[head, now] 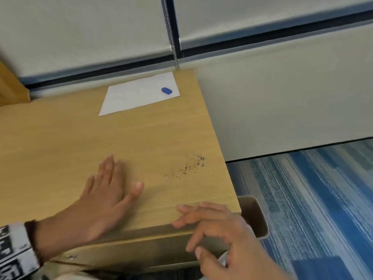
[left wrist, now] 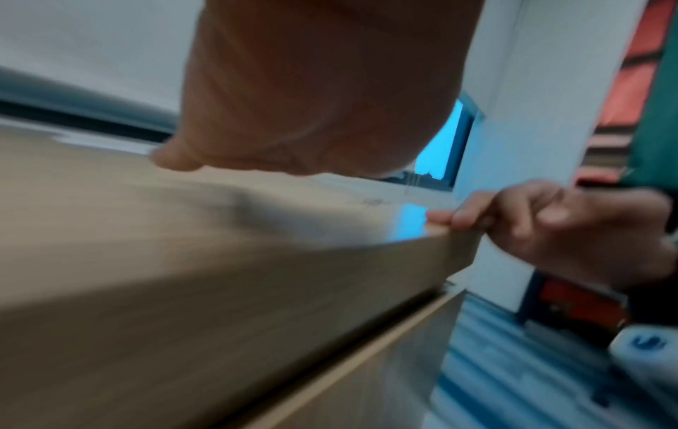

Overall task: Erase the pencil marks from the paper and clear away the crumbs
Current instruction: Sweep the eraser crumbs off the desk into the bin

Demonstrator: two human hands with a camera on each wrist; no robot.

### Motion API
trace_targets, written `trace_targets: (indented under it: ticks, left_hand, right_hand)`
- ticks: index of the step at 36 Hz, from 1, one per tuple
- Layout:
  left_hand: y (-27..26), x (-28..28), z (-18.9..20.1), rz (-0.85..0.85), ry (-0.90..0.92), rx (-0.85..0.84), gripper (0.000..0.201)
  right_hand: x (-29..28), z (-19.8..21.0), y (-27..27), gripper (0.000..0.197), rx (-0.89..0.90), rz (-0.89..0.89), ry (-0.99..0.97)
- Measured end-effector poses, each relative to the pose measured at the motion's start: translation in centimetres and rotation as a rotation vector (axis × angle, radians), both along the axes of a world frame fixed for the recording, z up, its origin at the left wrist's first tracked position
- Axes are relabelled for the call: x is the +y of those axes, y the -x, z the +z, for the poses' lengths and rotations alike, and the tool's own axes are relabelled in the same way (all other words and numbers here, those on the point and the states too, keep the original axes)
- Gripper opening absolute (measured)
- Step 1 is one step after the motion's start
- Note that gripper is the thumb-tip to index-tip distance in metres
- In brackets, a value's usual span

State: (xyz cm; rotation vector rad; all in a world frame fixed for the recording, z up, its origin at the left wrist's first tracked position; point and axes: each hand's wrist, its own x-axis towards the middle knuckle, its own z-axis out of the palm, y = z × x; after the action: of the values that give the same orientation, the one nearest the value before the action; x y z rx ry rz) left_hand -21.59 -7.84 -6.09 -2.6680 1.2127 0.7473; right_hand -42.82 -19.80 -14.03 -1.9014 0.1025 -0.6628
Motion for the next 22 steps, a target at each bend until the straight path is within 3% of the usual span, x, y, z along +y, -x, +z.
trace_targets:
  ticks: [3, 7, 11, 15, 20, 22]
  left_hand:
    - [0.1, 0.7, -1.0, 0.024, -0.052, -0.013, 0.123]
    - [2.8, -2.5, -1.2, -0.007, -0.023, 0.043, 0.132]
    - [6.2, -6.9, -0.9, -0.088, 0.054, 0.141, 0.096]
    - [8.2, -10.4, -0.1, -0.170, 0.091, 0.330, 0.100]
    - [8.3, -10.9, 2.6, 0.104, 0.441, 0.495, 0.066]
    - [6.2, -9.7, 3.0, 0.142, 0.535, 0.421, 0.078]
  right_hand:
    - [0.0, 0.1, 0.1, 0.010, -0.001, 0.011, -0.009]
    - [-0.1, 0.4, 0.3, 0.015, 0.009, 0.033, -0.038]
    - [-0.2, 0.4, 0.2, 0.013, -0.041, 0.047, 0.011]
    - [-0.6, 0.1, 0.2, 0.011, -0.072, 0.076, -0.004]
    - [-0.8, -0.1, 0.2, 0.009, -0.104, 0.110, 0.015]
    - [-0.8, 0.0, 0.4, 0.010, -0.093, 0.122, -0.028]
